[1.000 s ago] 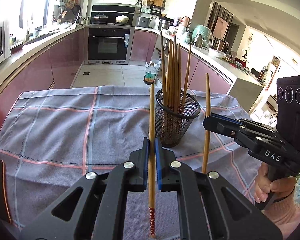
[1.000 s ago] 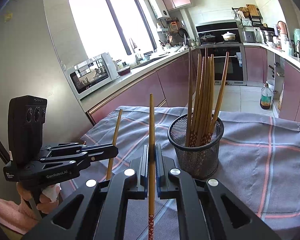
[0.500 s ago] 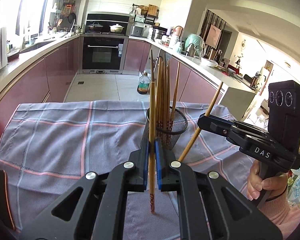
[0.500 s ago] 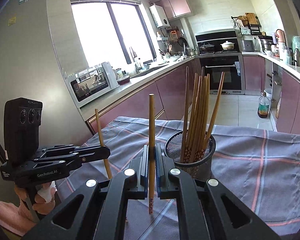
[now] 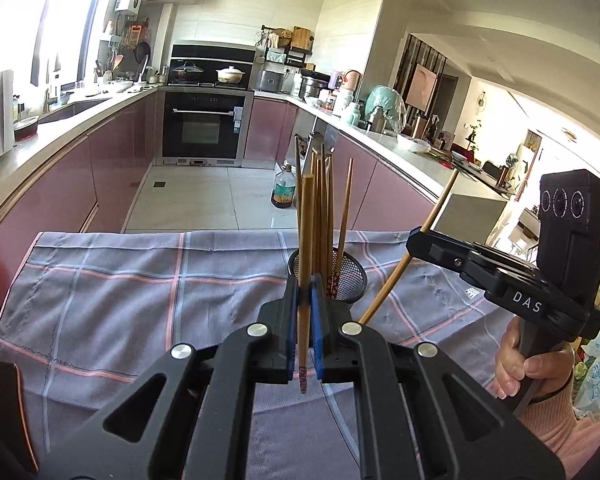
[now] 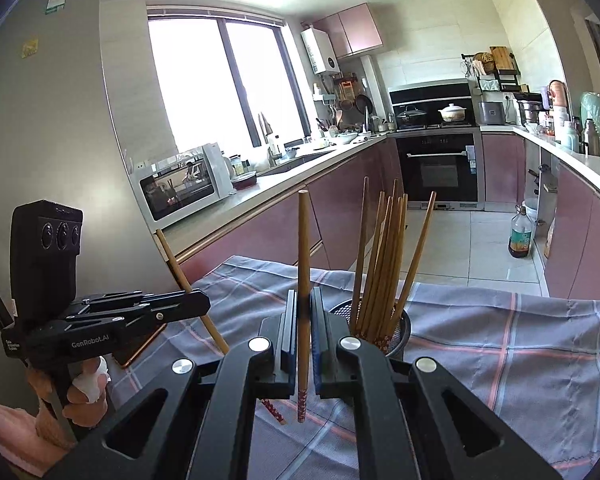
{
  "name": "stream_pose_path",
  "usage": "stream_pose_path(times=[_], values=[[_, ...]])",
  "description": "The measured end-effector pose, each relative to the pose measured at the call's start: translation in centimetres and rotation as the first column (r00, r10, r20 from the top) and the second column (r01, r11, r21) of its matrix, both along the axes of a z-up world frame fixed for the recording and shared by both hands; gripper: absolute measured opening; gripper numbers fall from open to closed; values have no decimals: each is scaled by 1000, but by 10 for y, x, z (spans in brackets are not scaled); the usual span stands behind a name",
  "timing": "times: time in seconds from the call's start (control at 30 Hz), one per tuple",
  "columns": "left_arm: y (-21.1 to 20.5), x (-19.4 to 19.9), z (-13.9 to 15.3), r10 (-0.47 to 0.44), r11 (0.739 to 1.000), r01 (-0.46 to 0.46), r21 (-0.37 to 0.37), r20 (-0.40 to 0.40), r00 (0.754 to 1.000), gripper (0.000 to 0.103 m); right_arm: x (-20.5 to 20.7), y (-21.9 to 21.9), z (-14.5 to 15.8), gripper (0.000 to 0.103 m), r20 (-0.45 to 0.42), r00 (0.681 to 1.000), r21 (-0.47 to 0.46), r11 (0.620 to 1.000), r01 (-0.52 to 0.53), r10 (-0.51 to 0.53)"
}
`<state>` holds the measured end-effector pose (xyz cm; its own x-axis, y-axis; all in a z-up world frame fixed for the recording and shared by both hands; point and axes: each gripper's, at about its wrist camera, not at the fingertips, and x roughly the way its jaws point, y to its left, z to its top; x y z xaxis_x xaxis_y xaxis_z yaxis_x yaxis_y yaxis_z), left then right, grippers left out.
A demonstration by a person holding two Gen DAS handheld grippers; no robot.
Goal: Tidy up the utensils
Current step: 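Lower the chopstick into the mesh cup with the right tool while the left tool lowers its own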
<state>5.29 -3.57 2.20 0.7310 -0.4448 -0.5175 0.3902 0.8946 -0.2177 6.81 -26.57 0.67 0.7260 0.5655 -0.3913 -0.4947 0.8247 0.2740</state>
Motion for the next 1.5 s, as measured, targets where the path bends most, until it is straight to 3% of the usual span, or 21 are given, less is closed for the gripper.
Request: stream_pose_path(times=[1.03, 1.5], values=[[-21, 9, 76, -20, 1000, 23, -16, 159, 987, 7, 17, -17, 51, 5, 112, 993, -7, 999, 37, -36], [-41, 23, 87, -7, 999, 13, -34, 168, 986, 7, 39, -20, 51, 5, 102, 993, 7, 998, 60, -61]])
